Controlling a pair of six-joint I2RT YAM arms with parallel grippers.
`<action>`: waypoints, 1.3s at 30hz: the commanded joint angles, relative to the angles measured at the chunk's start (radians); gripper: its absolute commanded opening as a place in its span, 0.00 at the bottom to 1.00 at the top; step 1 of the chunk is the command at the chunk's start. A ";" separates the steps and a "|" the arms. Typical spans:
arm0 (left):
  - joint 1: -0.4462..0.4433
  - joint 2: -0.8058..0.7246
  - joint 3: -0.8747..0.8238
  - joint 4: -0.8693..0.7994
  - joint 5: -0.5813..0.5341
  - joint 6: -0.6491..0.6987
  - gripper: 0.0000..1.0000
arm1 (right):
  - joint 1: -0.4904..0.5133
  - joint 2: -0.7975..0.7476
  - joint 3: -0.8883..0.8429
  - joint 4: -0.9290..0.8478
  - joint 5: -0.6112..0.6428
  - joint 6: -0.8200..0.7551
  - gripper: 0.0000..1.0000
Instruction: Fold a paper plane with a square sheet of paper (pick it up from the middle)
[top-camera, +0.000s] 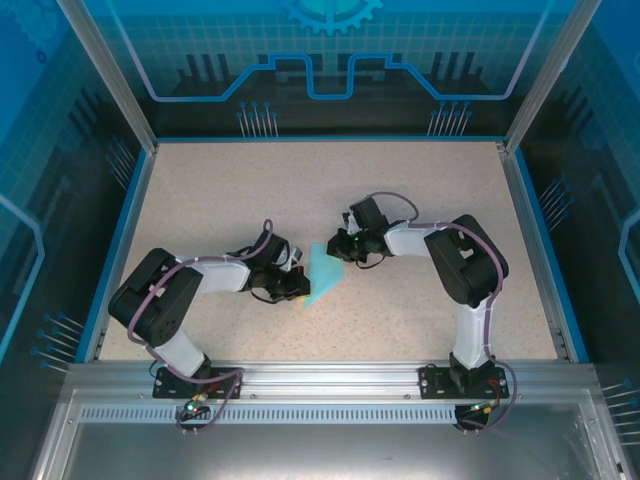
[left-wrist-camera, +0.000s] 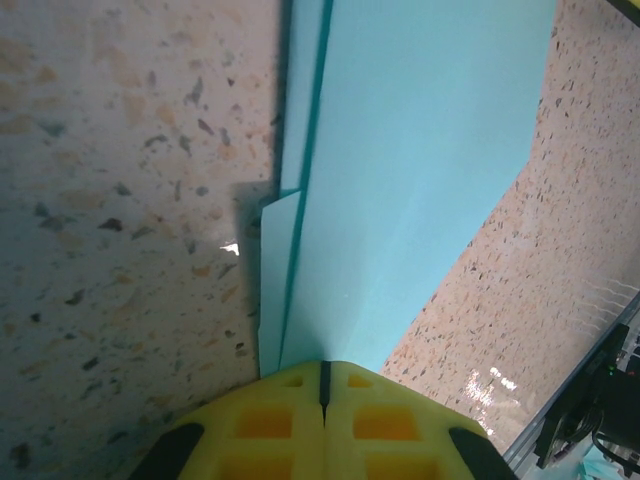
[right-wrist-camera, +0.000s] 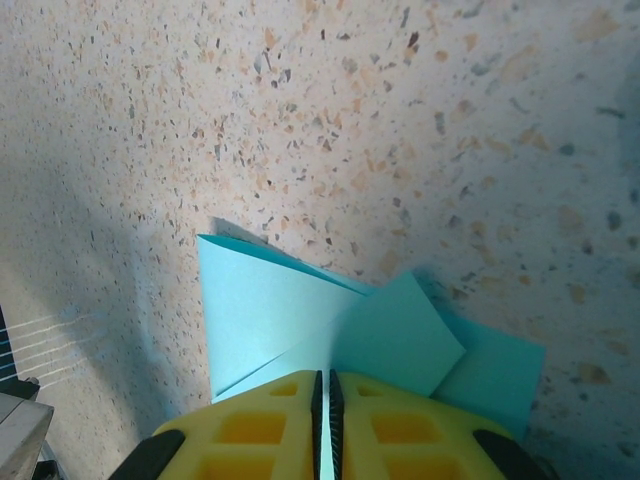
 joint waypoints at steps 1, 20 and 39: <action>0.001 0.020 -0.046 -0.111 -0.102 0.029 0.00 | -0.045 0.025 0.030 -0.017 0.050 -0.029 0.14; 0.001 -0.019 -0.024 -0.116 -0.065 0.026 0.02 | -0.088 -0.105 0.073 -0.152 0.017 -0.102 0.18; 0.003 -0.106 0.175 -0.238 -0.109 0.094 0.20 | 0.021 -0.338 -0.263 -0.099 0.024 0.027 0.39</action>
